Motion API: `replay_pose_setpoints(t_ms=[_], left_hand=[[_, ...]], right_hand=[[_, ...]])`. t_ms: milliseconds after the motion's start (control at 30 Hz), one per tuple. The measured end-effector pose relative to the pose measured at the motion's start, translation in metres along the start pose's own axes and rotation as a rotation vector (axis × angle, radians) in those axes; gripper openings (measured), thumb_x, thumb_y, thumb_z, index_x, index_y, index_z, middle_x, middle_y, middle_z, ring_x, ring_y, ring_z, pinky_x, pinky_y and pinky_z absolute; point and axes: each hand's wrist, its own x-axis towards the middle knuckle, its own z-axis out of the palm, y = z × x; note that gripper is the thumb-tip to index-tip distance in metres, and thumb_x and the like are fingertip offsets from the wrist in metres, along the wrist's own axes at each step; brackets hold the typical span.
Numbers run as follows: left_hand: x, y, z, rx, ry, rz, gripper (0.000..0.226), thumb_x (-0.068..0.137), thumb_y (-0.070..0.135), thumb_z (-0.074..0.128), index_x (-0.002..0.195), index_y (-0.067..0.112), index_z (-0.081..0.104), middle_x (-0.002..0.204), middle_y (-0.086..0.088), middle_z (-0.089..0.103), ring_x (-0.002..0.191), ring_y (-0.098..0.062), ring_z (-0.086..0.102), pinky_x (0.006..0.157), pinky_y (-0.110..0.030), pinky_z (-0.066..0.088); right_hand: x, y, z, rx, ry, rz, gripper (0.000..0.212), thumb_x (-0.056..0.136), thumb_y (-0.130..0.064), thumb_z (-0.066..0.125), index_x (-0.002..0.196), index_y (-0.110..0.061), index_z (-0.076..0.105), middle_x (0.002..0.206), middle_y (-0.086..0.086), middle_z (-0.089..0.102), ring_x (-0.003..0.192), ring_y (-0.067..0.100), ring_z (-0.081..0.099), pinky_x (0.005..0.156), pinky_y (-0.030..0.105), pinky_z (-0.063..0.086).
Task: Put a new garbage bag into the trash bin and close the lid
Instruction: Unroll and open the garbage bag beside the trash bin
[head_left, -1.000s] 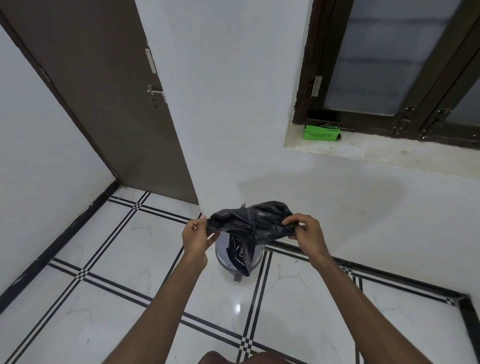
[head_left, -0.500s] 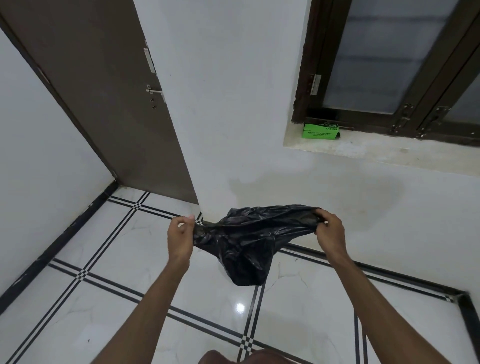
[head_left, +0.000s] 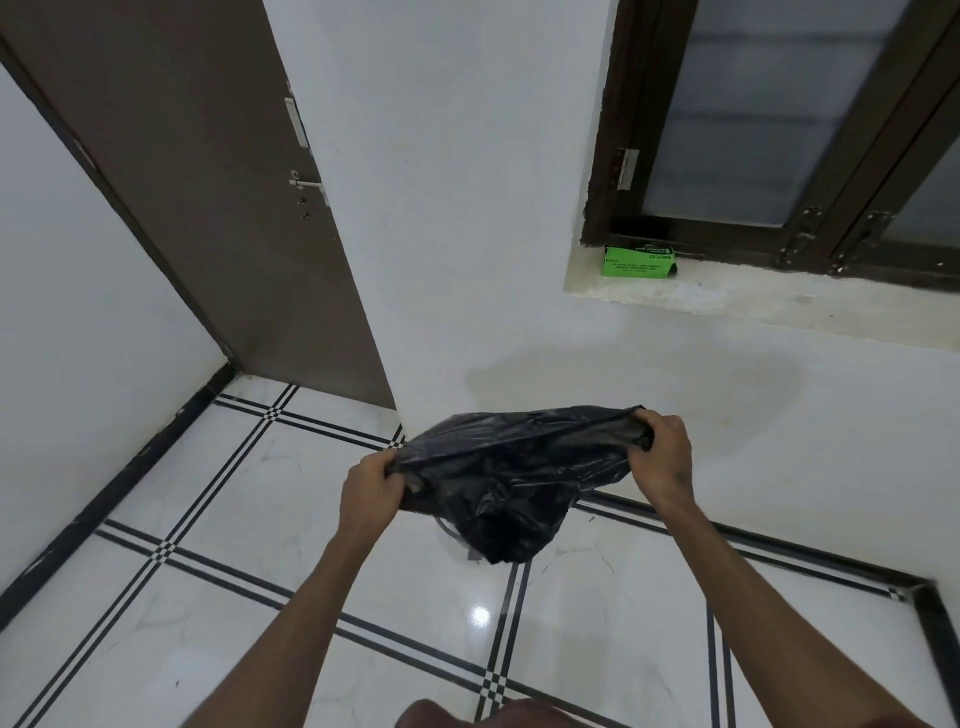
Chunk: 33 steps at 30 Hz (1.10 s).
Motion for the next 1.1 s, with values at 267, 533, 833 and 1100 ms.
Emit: replay_pose_setpoints(t_ms=[267, 533, 833, 1100], left_hand=[[0.014, 0.006, -0.018, -0.981, 0.096, -0.627, 0.019, 0.095, -0.001, 0.045, 0.098, 0.005, 0.063, 0.088, -0.012, 0.064, 0.073, -0.021, 0.060, 0.058, -0.029, 0.056], [0.012, -0.005, -0.002, -0.295, -0.020, -0.330, 0.022, 0.089, 0.014, 0.042, 0.074, 0.006, 0.057, 0.073, -0.011, 0.060, 0.070, -0.031, 0.057, 0.061, -0.033, 0.043], [0.002, -0.019, -0.009, 0.605, -0.093, 0.138, 0.011, 0.080, 0.015, 0.055, 0.084, 0.017, 0.065, 0.073, -0.002, 0.057, 0.069, -0.025, 0.054, 0.059, -0.029, 0.041], [0.000, 0.001, 0.009, 0.055, -0.324, 0.072, 0.031, 0.091, 0.012, 0.045, 0.064, 0.026, 0.051, 0.064, 0.005, 0.056, 0.063, -0.016, 0.052, 0.057, -0.028, 0.036]], right_hand=[[-0.002, 0.038, 0.004, -0.268, -0.177, -0.181, 0.062, 0.062, 0.032, 0.044, 0.080, -0.019, 0.075, 0.122, 0.005, 0.047, 0.097, 0.023, 0.056, 0.089, 0.037, 0.052], [-0.007, 0.037, 0.011, -0.305, -0.344, -0.095, 0.069, 0.079, 0.018, 0.050, 0.142, -0.012, 0.049, 0.156, 0.010, 0.027, 0.135, 0.031, 0.040, 0.102, 0.029, 0.040], [-0.004, 0.044, -0.009, -0.531, -0.374, -0.051, 0.072, 0.085, -0.003, 0.052, 0.149, -0.025, 0.027, 0.144, 0.012, 0.035, 0.103, 0.041, 0.059, 0.073, 0.035, 0.041], [-0.018, 0.029, 0.021, -0.439, -0.284, -0.069, 0.053, 0.081, -0.002, 0.052, 0.129, -0.025, 0.059, 0.148, 0.014, 0.040, 0.130, 0.038, 0.043, 0.104, 0.041, 0.042]])
